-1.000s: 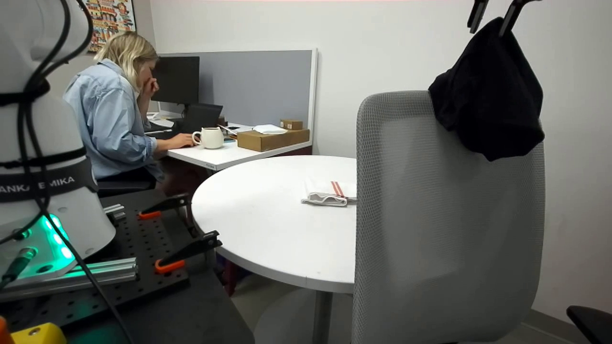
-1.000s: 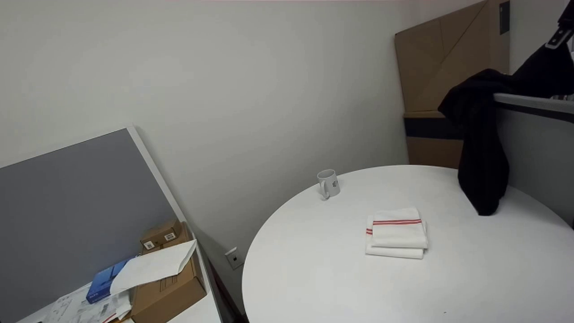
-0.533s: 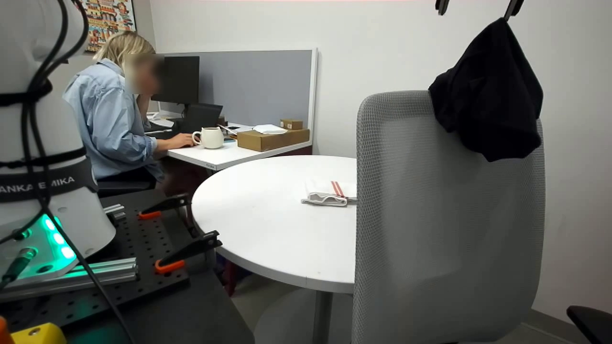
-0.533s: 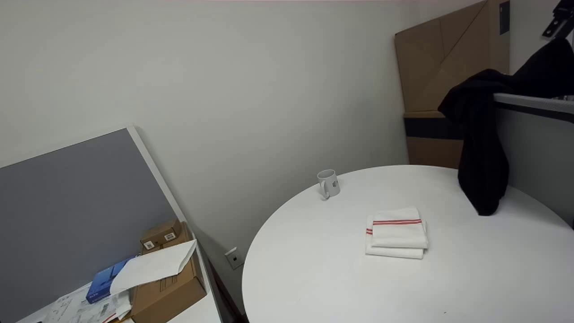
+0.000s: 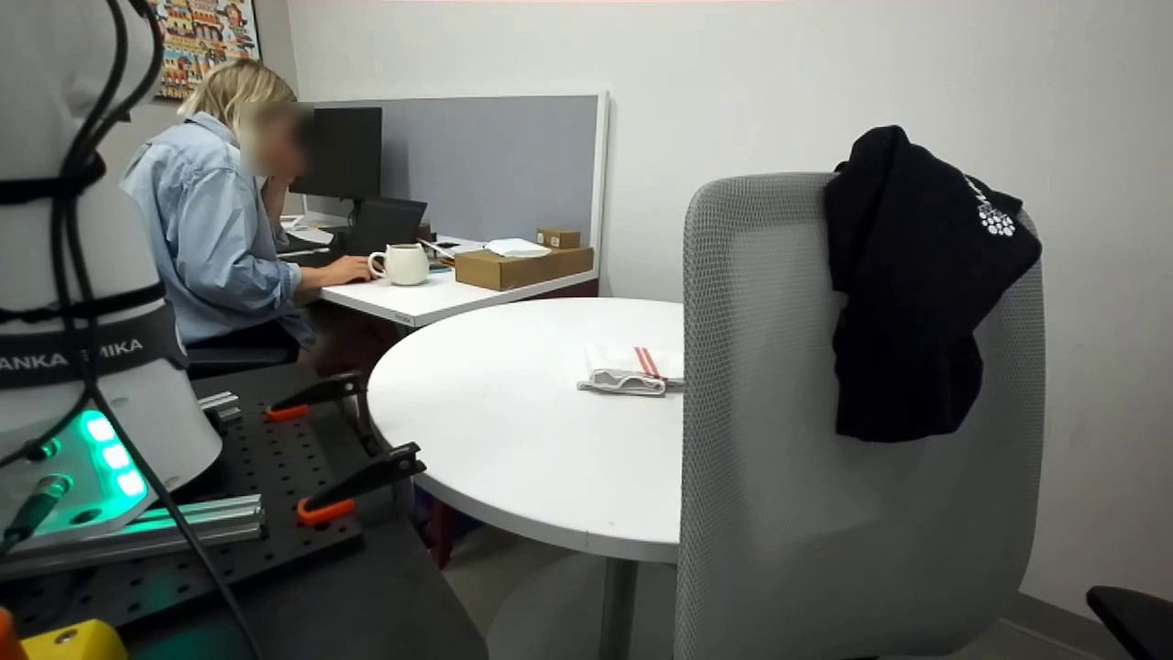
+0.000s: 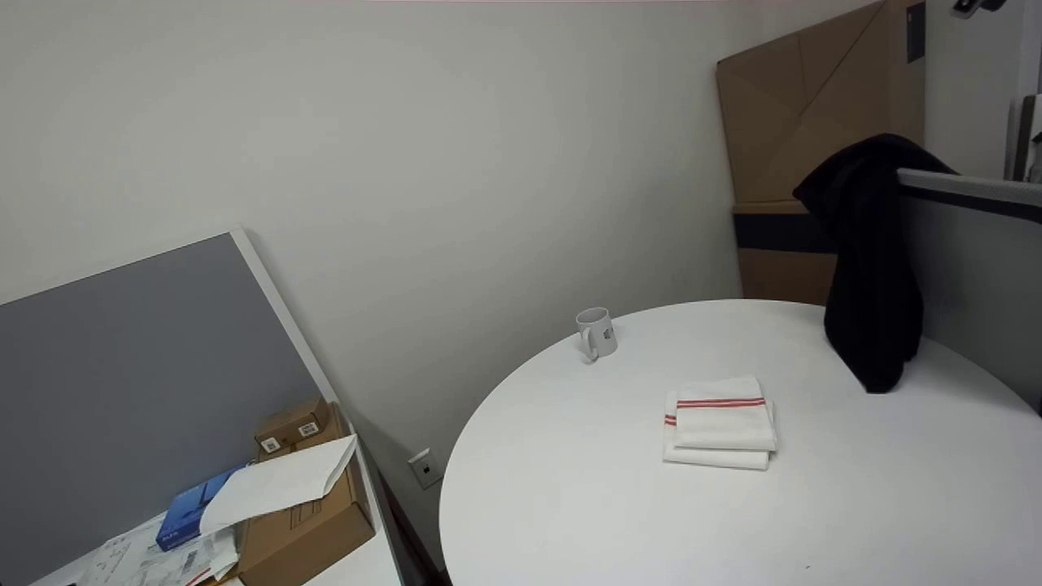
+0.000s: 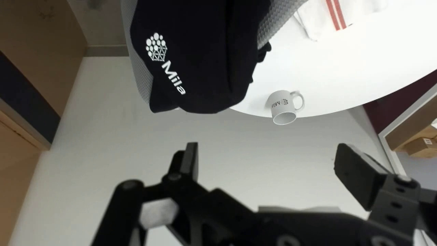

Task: Hang the t-shirt on the backrest

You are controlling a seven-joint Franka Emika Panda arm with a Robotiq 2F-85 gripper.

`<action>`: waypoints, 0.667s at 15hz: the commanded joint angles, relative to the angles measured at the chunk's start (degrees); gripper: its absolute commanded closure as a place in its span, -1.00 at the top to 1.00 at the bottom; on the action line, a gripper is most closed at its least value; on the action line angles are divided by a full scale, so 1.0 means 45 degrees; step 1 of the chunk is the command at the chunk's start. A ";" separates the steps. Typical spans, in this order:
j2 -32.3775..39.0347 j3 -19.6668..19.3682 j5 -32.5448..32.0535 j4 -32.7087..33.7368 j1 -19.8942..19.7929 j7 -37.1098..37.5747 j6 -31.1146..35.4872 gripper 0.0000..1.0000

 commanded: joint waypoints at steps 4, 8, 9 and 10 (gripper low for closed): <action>-0.1267 0.0647 -0.0352 -0.1214 0.1861 -0.0549 -0.0551 1.00; -0.1883 0.1581 -0.0254 -0.2698 0.3100 -0.0309 0.0496 1.00; -0.2064 0.1822 -0.0205 -0.3138 0.3383 -0.0191 0.0952 1.00; -0.2166 0.2012 -0.0138 -0.3483 0.3633 -0.0067 0.1308 1.00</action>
